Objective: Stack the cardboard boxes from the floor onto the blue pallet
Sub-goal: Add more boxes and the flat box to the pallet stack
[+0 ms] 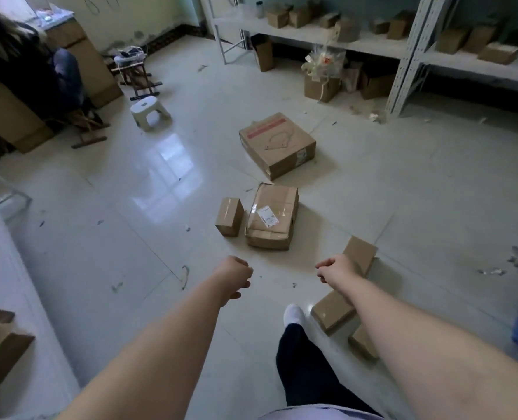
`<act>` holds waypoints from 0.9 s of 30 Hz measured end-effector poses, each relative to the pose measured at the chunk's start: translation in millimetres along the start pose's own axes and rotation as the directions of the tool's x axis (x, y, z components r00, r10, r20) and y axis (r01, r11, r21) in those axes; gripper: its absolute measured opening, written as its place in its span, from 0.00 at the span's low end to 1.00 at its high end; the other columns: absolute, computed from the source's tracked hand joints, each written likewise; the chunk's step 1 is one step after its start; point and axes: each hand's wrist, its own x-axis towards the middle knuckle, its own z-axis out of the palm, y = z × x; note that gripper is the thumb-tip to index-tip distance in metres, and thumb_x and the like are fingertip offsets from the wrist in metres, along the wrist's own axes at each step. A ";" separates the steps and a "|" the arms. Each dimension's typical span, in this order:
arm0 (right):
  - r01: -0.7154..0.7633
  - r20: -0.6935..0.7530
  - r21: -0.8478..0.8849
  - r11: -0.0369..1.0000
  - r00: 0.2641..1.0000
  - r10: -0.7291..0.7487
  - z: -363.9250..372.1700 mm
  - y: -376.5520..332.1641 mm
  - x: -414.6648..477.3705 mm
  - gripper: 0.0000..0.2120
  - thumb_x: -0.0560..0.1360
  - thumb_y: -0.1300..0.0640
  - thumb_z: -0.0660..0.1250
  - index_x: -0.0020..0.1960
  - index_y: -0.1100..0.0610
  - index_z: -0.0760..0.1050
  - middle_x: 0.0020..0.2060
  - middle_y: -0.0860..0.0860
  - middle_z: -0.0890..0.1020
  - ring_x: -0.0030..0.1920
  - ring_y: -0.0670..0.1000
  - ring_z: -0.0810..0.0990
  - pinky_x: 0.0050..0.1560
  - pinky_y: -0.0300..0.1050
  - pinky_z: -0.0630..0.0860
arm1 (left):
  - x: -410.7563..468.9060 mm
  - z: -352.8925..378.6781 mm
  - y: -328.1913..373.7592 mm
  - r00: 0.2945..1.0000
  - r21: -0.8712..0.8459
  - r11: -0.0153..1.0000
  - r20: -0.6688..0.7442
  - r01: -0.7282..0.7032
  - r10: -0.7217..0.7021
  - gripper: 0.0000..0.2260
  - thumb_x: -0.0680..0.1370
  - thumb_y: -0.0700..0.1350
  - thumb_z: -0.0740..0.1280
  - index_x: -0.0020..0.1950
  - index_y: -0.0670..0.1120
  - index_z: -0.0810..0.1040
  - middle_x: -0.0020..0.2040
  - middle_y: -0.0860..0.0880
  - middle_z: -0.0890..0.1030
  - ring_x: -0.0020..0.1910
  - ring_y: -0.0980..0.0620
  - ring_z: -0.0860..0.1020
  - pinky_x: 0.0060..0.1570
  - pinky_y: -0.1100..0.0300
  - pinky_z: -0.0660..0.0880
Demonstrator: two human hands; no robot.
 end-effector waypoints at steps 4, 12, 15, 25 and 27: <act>-0.028 0.053 0.007 1.000 0.998 0.027 17.5 -70.0 59.4 0.11 0.73 0.62 0.65 0.36 0.48 0.78 0.45 0.51 0.84 0.48 0.53 0.83 0.48 0.43 0.78 | 58.1 -41.6 65.5 0.999 0.033 0.999 0.027 0.030 -0.031 0.14 0.79 0.42 0.64 0.65 0.44 0.73 0.58 0.44 0.79 0.52 0.49 0.80 0.53 0.52 0.77; -0.080 0.108 0.027 0.996 0.991 0.077 32.1 -168.5 146.0 0.10 0.72 0.63 0.65 0.37 0.51 0.79 0.40 0.52 0.84 0.43 0.53 0.82 0.43 0.39 0.75 | 157.3 -109.5 136.2 0.999 0.009 0.999 -0.015 0.034 -0.034 0.13 0.79 0.41 0.63 0.64 0.45 0.75 0.56 0.44 0.81 0.46 0.50 0.80 0.51 0.53 0.77; -0.121 0.073 0.059 0.991 0.990 0.117 38.1 -189.5 179.2 0.09 0.72 0.63 0.65 0.39 0.52 0.80 0.37 0.50 0.83 0.41 0.50 0.82 0.41 0.38 0.74 | 197.1 -121.8 151.2 0.998 0.066 0.996 -0.005 0.065 -0.065 0.13 0.80 0.41 0.63 0.64 0.44 0.74 0.55 0.44 0.80 0.48 0.50 0.80 0.53 0.52 0.77; -0.270 -0.081 0.250 0.930 0.951 0.297 82.6 -274.3 300.9 0.08 0.74 0.64 0.65 0.42 0.54 0.80 0.38 0.51 0.83 0.37 0.49 0.80 0.29 0.36 0.67 | 373.2 -169.3 228.2 0.978 0.252 0.967 0.190 0.032 -0.082 0.11 0.80 0.40 0.61 0.62 0.44 0.73 0.54 0.43 0.80 0.49 0.47 0.79 0.48 0.53 0.76; -0.299 -0.074 0.294 0.908 0.940 0.334 96.0 -284.5 323.7 0.07 0.74 0.63 0.65 0.43 0.54 0.79 0.39 0.53 0.83 0.39 0.50 0.80 0.29 0.36 0.66 | 409.9 -175.6 236.6 0.973 0.291 0.956 0.205 0.043 -0.106 0.08 0.79 0.38 0.61 0.57 0.45 0.74 0.51 0.42 0.80 0.47 0.46 0.77 0.46 0.54 0.74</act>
